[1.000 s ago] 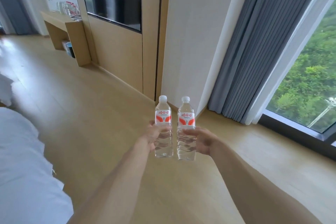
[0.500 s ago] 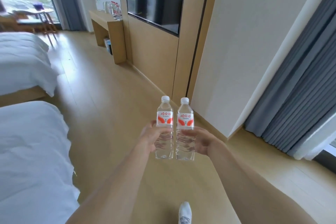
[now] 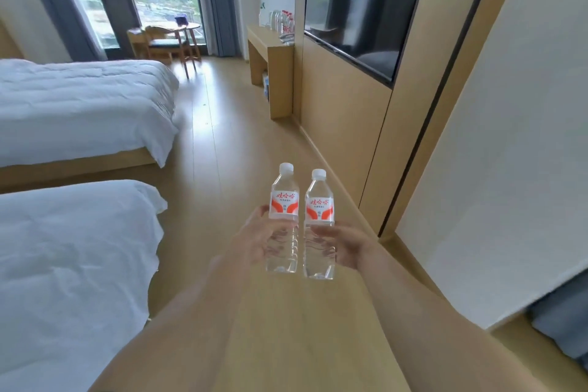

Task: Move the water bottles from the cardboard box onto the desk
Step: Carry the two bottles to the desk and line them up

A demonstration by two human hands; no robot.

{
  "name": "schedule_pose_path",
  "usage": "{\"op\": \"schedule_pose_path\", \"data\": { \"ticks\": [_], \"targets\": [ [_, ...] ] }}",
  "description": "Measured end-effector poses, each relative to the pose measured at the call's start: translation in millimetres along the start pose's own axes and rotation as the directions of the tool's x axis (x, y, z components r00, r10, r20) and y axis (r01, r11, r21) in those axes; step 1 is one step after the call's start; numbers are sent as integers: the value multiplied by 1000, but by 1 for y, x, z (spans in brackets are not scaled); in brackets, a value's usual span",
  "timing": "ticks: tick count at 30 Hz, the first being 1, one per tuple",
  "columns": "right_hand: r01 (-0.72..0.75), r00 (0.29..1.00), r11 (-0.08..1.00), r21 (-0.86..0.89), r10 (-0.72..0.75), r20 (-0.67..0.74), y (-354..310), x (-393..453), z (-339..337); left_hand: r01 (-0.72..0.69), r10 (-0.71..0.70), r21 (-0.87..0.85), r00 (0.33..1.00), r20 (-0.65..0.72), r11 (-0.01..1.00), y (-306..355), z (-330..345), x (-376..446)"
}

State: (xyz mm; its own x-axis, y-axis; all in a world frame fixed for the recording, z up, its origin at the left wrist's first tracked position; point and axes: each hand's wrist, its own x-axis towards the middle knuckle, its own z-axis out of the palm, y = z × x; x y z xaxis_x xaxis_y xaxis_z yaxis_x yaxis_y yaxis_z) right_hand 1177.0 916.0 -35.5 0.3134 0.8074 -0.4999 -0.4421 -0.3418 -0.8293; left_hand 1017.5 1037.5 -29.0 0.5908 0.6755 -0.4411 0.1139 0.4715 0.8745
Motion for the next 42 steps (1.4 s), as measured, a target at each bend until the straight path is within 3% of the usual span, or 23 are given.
{"op": "schedule_pose_path", "data": {
  "ticks": [12, 24, 35, 42],
  "targets": [
    [34, 993, 995, -90, -23, 120, -85, 156, 7, -67, 59, -93, 994, -89, 993, 65, -31, 133],
    [35, 996, 993, -113, -25, 90, -190, 348, 76, -59, 57, -136, 998, -14, 989, 166, -115, 325],
    [34, 992, 991, -126, -18, 125, -257, 502, 124, -70, 70, -156, 998, -9, 985, 250, -177, 447],
    [22, 976, 989, -149, 12, 219, -299, 619, 146, -99, 82, -150, 990, -112, 984, 298, -210, 528]
  ]
}}
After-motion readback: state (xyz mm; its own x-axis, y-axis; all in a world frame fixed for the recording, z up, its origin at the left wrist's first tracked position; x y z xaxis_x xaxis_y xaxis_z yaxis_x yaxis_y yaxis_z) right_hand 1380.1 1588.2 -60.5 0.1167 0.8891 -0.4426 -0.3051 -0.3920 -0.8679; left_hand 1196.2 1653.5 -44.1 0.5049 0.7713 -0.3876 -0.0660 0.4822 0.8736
